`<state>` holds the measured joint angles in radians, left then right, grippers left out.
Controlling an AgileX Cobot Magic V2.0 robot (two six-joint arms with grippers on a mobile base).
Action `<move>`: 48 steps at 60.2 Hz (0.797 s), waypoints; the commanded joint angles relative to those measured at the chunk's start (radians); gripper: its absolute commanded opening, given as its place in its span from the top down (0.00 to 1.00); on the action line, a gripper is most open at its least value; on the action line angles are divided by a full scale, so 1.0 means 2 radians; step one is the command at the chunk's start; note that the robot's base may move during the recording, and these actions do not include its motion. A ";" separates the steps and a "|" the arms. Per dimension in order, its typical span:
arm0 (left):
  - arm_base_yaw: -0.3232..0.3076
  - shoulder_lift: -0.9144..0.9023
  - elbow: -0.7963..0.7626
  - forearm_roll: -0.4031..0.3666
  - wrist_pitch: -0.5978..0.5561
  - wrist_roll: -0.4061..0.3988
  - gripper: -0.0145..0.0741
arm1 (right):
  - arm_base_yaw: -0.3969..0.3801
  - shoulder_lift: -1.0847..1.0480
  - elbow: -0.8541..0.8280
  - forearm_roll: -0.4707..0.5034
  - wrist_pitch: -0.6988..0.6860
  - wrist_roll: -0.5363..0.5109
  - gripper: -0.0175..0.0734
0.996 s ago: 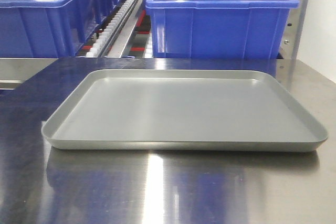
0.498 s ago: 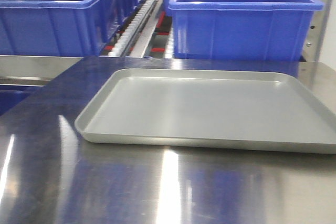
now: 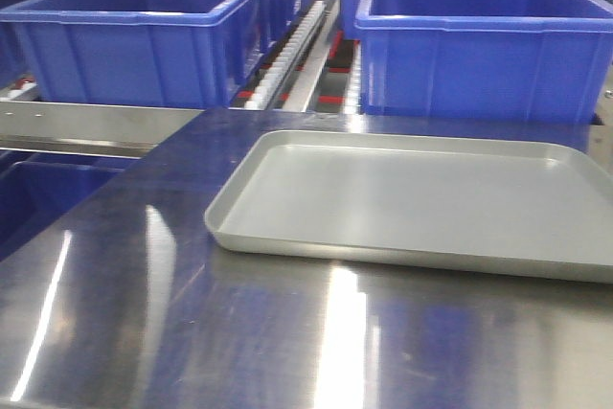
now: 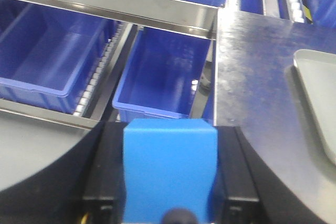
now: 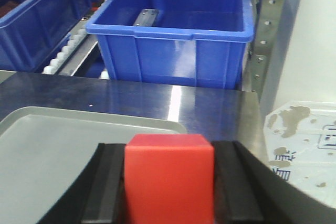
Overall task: Sort and place red and blue blocks on shelf
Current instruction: 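Drive the base away from the counter toward the open floor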
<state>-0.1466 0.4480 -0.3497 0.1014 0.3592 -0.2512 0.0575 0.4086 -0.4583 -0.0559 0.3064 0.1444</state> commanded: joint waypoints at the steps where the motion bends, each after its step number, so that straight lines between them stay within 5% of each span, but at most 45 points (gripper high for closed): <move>1: -0.003 0.001 -0.015 -0.003 -0.043 0.000 0.69 | -0.002 0.002 -0.014 -0.003 -0.045 -0.002 0.74; 48: -0.003 0.001 -0.015 -0.003 -0.043 0.000 0.69 | -0.002 0.002 -0.014 -0.003 -0.045 -0.002 0.74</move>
<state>-0.1466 0.4480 -0.3497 0.1014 0.3592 -0.2512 0.0575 0.4086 -0.4583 -0.0559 0.3064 0.1444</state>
